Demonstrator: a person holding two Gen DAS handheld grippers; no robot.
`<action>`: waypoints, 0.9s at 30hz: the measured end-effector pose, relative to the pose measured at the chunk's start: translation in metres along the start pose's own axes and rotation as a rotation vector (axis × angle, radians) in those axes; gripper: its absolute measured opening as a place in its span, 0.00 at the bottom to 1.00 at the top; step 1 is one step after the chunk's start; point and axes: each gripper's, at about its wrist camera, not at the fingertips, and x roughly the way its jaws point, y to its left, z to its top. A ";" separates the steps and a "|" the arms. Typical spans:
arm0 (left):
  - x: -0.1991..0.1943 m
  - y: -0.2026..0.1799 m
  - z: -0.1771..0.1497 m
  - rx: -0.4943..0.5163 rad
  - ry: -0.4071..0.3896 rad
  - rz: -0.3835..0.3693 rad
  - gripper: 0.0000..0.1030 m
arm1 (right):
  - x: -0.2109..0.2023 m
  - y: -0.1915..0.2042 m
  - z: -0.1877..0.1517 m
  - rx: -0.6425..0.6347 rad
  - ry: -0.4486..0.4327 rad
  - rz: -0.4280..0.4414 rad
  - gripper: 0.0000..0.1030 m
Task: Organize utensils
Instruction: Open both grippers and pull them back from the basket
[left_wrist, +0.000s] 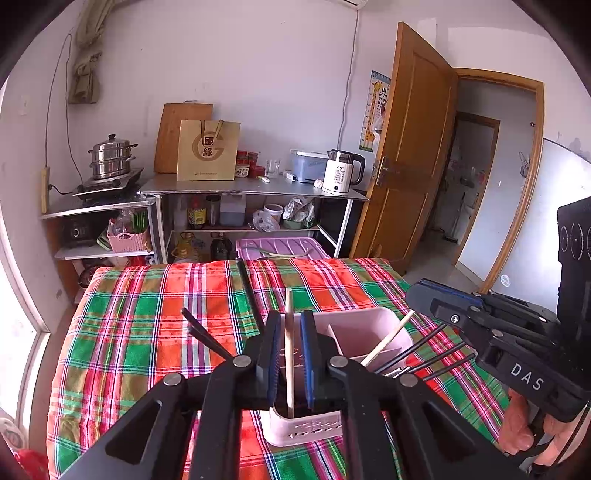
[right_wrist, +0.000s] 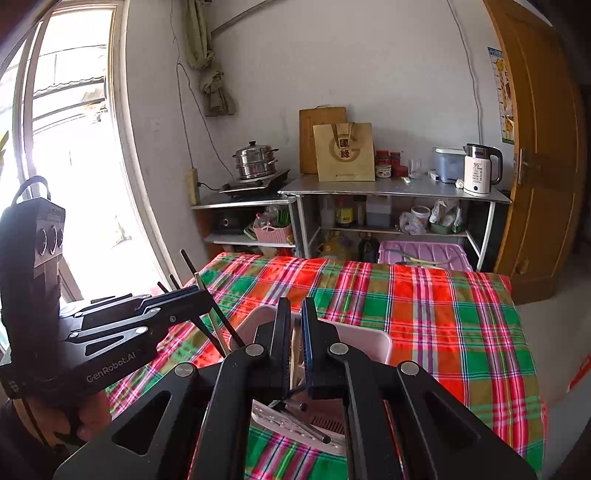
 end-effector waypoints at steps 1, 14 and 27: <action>-0.003 0.000 0.000 -0.002 -0.007 -0.004 0.19 | -0.002 0.000 0.000 0.000 -0.004 0.002 0.11; -0.078 -0.009 -0.018 -0.004 -0.116 -0.014 0.31 | -0.065 0.000 -0.009 -0.002 -0.104 0.009 0.17; -0.132 -0.034 -0.113 -0.004 -0.090 0.023 0.32 | -0.132 0.014 -0.090 -0.025 -0.117 0.016 0.37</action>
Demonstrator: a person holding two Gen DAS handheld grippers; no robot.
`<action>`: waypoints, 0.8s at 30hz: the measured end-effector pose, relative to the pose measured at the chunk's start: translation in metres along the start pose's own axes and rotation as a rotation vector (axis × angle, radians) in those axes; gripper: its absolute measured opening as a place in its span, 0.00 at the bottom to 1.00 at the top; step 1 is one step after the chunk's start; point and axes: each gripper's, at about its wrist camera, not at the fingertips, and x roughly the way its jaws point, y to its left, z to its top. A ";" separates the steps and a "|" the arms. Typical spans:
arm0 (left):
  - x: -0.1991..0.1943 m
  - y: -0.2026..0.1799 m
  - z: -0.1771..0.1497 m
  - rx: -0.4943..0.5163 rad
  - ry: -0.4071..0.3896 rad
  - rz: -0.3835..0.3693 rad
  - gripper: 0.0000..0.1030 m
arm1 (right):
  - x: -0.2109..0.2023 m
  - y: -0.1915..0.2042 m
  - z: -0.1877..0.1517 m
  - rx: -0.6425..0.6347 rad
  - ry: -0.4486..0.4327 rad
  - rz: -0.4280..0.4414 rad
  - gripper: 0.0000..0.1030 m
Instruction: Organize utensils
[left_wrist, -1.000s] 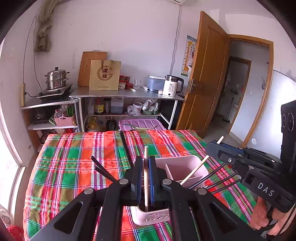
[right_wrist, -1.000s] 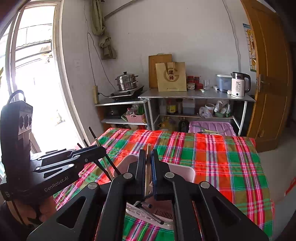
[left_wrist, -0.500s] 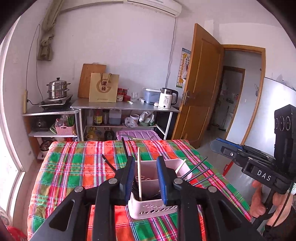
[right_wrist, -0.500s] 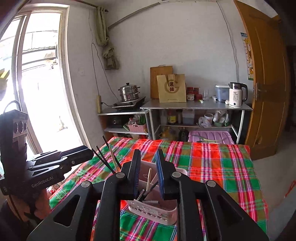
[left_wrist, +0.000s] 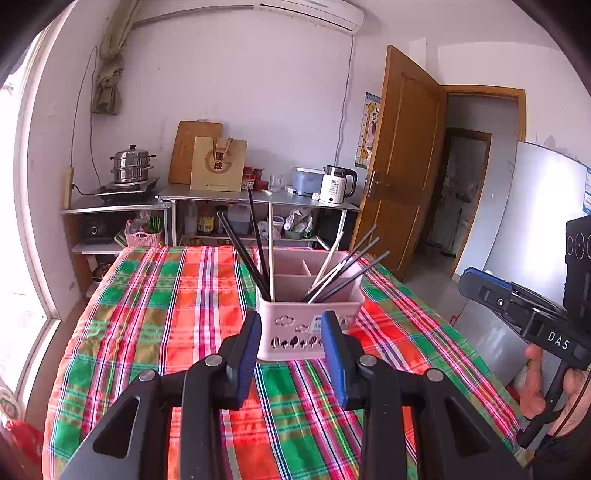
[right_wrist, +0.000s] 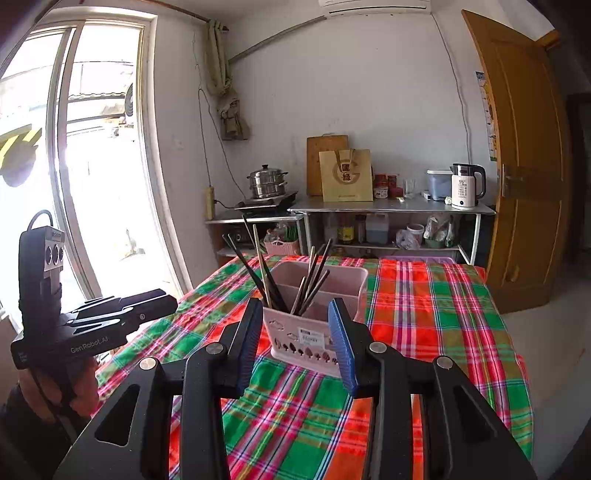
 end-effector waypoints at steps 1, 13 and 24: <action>-0.004 -0.003 -0.007 0.007 -0.001 0.009 0.32 | -0.005 0.002 -0.007 -0.004 -0.001 -0.004 0.37; -0.040 -0.033 -0.072 0.048 0.031 0.067 0.33 | -0.041 0.024 -0.075 0.020 0.045 -0.044 0.37; -0.057 -0.043 -0.105 0.036 0.049 0.070 0.33 | -0.059 0.038 -0.100 0.032 0.052 -0.086 0.37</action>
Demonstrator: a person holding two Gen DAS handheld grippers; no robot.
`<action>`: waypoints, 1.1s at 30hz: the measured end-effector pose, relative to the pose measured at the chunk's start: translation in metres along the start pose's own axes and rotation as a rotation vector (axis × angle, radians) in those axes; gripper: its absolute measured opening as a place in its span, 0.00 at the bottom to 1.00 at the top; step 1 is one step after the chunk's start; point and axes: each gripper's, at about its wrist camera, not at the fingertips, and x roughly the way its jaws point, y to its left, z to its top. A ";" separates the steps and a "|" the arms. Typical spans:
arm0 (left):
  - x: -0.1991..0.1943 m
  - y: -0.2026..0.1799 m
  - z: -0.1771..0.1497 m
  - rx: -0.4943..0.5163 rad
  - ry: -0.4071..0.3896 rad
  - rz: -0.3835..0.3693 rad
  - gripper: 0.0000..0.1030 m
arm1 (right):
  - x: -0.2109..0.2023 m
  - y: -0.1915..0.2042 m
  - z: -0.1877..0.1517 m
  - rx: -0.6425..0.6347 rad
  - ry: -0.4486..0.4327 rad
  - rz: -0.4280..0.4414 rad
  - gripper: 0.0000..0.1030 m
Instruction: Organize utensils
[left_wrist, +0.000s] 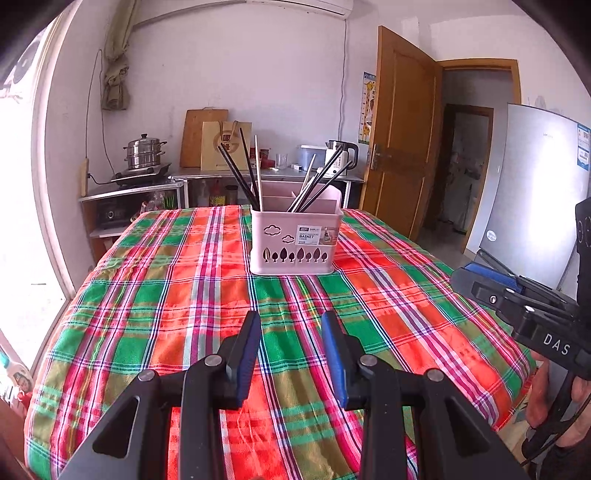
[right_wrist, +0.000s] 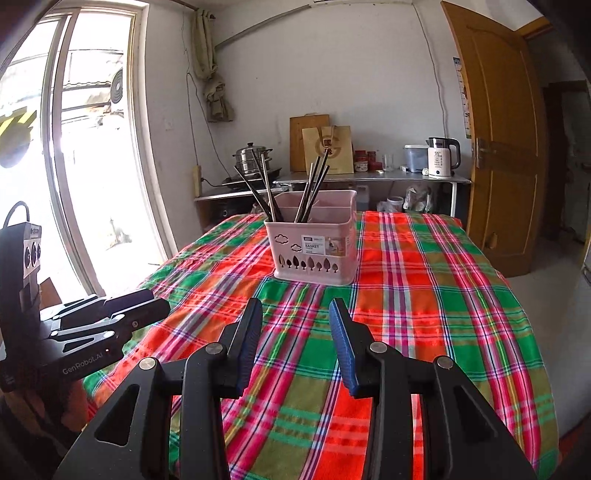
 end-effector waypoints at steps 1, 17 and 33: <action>0.000 -0.001 -0.001 -0.003 0.003 0.005 0.33 | -0.001 0.001 -0.001 -0.004 0.001 -0.006 0.37; 0.008 0.001 -0.005 -0.018 0.012 0.019 0.33 | 0.009 0.006 -0.013 -0.018 0.039 -0.019 0.38; 0.009 -0.002 -0.006 -0.020 0.011 0.011 0.33 | 0.010 0.005 -0.012 -0.020 0.042 -0.016 0.38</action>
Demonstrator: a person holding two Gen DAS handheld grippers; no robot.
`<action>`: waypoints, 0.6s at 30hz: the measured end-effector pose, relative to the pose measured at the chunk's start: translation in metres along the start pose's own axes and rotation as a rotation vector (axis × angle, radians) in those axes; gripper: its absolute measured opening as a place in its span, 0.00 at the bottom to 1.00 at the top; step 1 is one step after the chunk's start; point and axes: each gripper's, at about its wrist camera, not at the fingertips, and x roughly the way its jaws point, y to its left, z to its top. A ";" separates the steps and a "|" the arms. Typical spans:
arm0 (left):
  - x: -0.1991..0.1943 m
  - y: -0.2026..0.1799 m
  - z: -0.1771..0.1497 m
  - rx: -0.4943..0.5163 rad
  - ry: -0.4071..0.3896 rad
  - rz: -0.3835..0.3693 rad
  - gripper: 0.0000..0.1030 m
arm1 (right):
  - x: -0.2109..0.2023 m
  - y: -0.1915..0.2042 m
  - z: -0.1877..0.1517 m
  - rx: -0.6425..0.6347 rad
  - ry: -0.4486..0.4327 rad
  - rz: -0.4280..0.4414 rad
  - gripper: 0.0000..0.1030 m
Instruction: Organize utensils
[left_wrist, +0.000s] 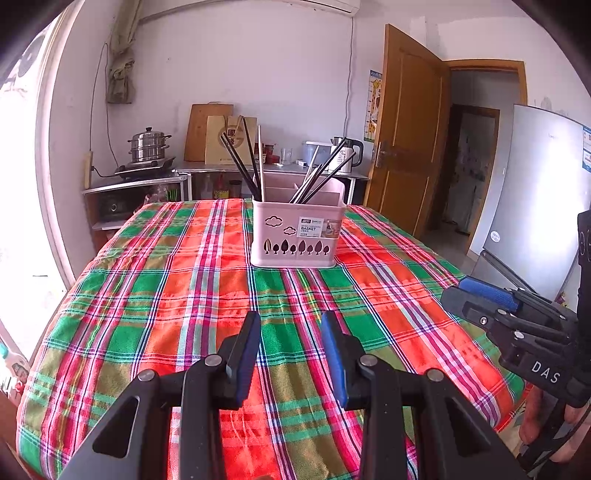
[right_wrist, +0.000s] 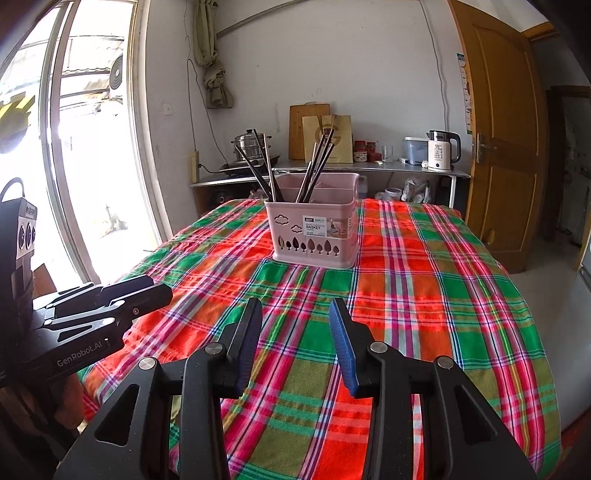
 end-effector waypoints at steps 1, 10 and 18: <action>0.000 0.000 0.000 0.001 0.000 0.002 0.33 | 0.000 0.001 -0.001 -0.001 -0.001 0.000 0.38; -0.001 -0.001 -0.001 0.001 -0.002 0.000 0.33 | 0.002 0.002 -0.001 -0.005 0.006 0.002 0.38; -0.001 -0.001 -0.001 0.002 0.000 0.000 0.33 | 0.002 0.003 -0.002 -0.007 0.009 0.005 0.38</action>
